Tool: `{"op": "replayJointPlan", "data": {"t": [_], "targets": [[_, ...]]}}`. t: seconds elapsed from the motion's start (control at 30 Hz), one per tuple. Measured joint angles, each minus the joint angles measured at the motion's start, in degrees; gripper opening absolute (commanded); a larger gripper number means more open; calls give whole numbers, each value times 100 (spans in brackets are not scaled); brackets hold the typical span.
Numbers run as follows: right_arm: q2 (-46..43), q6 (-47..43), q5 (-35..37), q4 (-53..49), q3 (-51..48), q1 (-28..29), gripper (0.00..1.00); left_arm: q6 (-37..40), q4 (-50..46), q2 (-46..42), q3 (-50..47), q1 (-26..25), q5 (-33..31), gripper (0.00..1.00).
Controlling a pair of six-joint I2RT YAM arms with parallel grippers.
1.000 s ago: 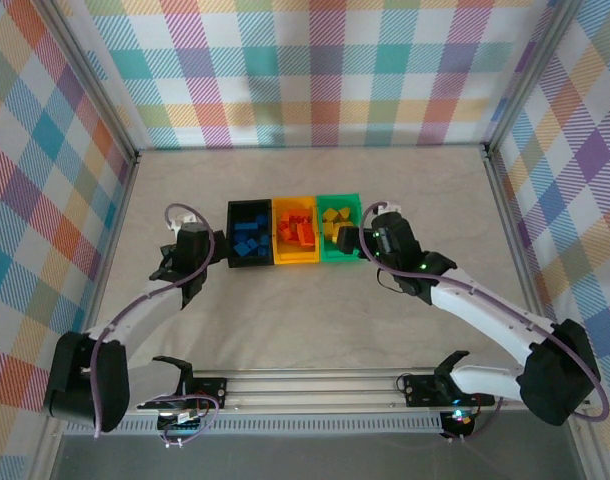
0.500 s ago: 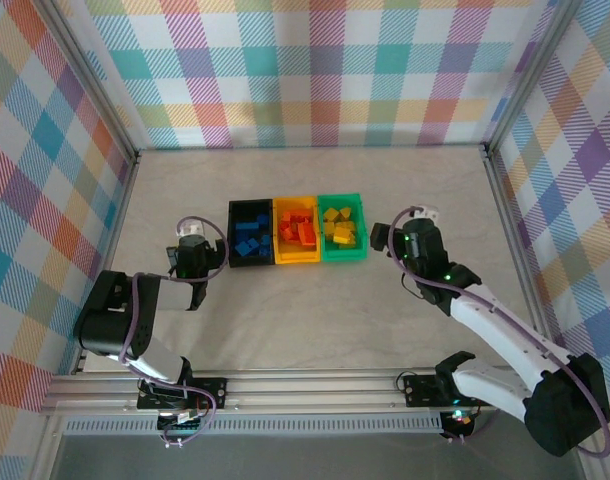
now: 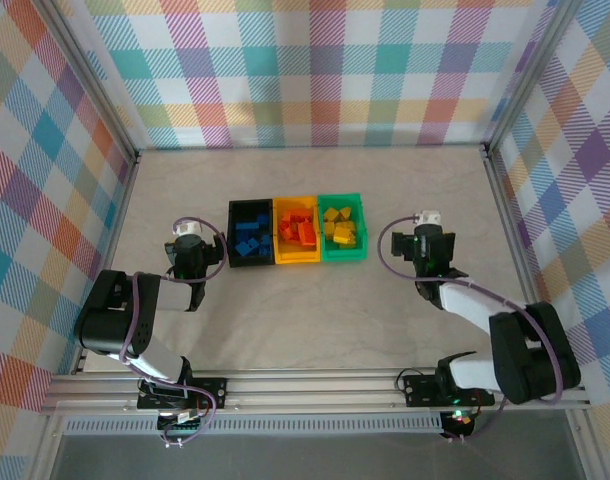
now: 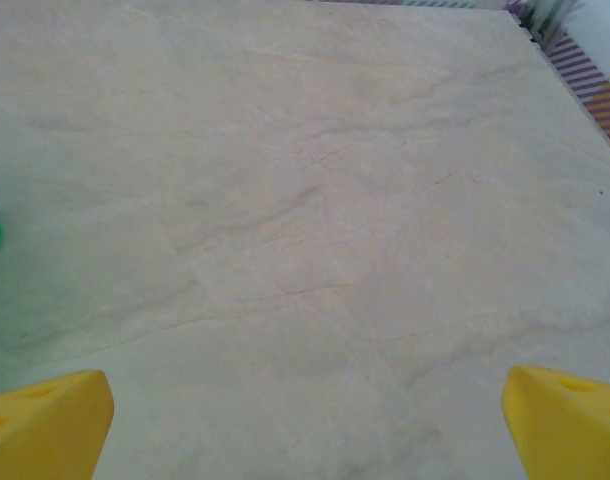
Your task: Sort the legos into containers by color
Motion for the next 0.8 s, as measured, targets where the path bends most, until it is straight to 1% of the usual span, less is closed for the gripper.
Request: {"op": "replayJointPlan", "data": {"t": [0.13, 0.23, 0.33, 0.37, 0.47, 0.6, 0.8], "targets": [[326, -127, -415, 1082, -393, -549, 100, 2, 0, 0, -2, 0, 0, 100], [745, -122, -811, 1626, -520, -905, 100, 2, 2, 0, -2, 0, 0, 100], [1062, -118, -1250, 1967, -544, -1088, 100, 2, 2, 0, -2, 0, 0, 100], [1147, -120, -1368, 2232, -610, -1123, 100, 0, 2, 0, -2, 0, 0, 100], [1182, -114, -1574, 2428, -664, -1152, 100, 2, 2, 0, -2, 0, 2, 100], [1182, -114, -1746, 2529, -651, -1150, 100, 2, 2, 0, -2, 0, 0, 100], [1182, -114, -1816, 2533, -651, -1152, 100, 2, 2, 0, -2, 0, 2, 100]]}}
